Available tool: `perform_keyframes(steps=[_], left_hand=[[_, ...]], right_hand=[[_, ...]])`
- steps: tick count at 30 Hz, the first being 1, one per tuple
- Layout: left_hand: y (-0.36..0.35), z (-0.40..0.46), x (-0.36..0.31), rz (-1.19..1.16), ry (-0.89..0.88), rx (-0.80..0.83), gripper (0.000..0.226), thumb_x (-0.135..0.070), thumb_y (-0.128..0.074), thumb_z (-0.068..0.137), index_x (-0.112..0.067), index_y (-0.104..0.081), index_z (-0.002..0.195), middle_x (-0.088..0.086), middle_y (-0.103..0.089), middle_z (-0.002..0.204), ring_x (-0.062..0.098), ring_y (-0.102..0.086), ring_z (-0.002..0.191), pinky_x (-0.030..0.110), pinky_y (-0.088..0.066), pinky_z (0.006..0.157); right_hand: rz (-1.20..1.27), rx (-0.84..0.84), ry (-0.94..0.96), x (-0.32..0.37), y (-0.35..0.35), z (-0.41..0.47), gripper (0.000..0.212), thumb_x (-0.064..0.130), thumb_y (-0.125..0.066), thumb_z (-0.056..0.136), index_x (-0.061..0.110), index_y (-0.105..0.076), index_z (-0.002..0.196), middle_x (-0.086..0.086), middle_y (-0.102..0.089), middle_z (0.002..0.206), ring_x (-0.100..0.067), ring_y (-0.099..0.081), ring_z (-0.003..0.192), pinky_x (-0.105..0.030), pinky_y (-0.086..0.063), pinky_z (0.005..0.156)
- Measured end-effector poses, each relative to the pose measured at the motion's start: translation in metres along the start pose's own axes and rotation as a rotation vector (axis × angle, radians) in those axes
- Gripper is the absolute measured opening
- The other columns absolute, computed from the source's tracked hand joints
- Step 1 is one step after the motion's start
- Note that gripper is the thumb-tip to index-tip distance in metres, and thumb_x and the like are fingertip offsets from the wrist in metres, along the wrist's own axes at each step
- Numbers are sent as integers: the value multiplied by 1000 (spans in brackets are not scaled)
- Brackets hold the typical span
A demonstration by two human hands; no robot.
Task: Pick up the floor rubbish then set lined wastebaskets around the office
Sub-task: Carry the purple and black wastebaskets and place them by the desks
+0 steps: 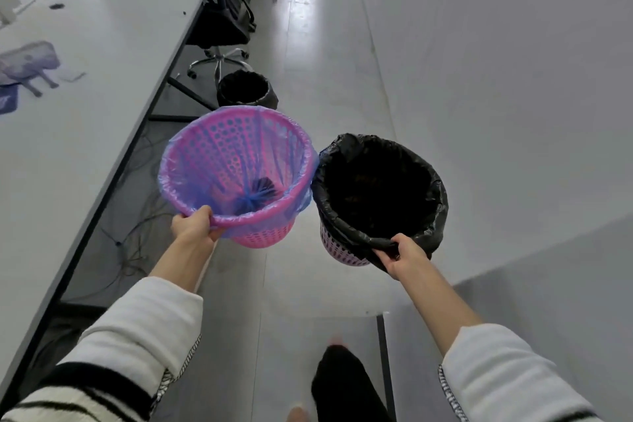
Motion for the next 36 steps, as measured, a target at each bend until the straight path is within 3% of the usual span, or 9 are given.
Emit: perform_keyframes(steps=[5,9,12,19,22,25,29,31,36], left_hand=[[-124,95,-39,25,19,1,49,11,-45,82,7,-41,131,26,-51,133,33,-57,94,50,-51,79],[-234,175,-86,70,28,-5,46,11,-45,83,8,-44,128,25,-54,130,31,-59,92,44,-51,77],[-300,217,-122,86,26,8,44,11,-44,84,8,-44,128,21,-56,113,20,-54,68,38,-55,65],[-450,346,-206,126,50,31,45,9,-44,84,9,-44,129,15,-50,104,28,-54,88,40,-50,77],[-508,403,-232,153,35,59,43,9,-43,83,9,-44,127,15,-49,105,25,-56,79,38,-55,65],[-582,474,-270,177,60,69,45,9,-43,84,7,-43,129,14,-48,108,29,-53,91,41,-50,75],[-681,545,-328,179,56,78,45,9,-42,86,7,-41,131,13,-48,107,25,-54,83,39,-48,79],[-724,575,-353,181,48,80,47,9,-42,85,7,-41,132,15,-50,109,21,-53,72,39,-48,79],[-834,667,-394,192,67,62,47,8,-44,84,5,-44,131,26,-52,131,33,-57,95,42,-50,78]], right_hand=[[36,-37,19,81,-115,84,42,-5,-51,85,0,-44,126,-23,-44,132,-40,-50,117,-46,-54,89],[30,-57,21,154,-220,155,44,-2,-54,84,1,-45,127,-22,-44,133,-38,-52,116,-40,-56,75],[33,-56,31,203,-294,188,46,-1,-54,83,2,-44,128,-20,-46,131,-35,-53,115,-37,-56,73],[-44,22,70,300,-479,259,32,11,-57,77,2,-49,107,-25,-47,129,-38,-51,120,-43,-49,99],[98,-38,64,329,-544,291,32,3,-54,85,3,-46,117,-21,-50,123,-36,-55,115,-43,-53,93],[114,-55,38,365,-635,330,36,2,-54,85,3,-46,121,-20,-51,127,-35,-56,114,-42,-53,92],[46,-82,3,414,-737,366,10,3,-55,82,4,-46,84,-19,-52,131,-29,-57,115,-39,-49,98],[100,-79,4,440,-782,384,8,2,-53,85,1,-46,89,-19,-51,131,-30,-55,117,-39,-49,99],[215,-55,14,515,-903,451,19,1,-50,87,4,-42,103,-20,-50,131,-31,-54,118,-39,-50,98]])
Point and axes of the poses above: each hand's wrist, its own z-axis towards the middle knuckle, its own y-axis out of the back of the hand, x = y × z, the point moved 6 cm from there along z, towards the middle knuckle
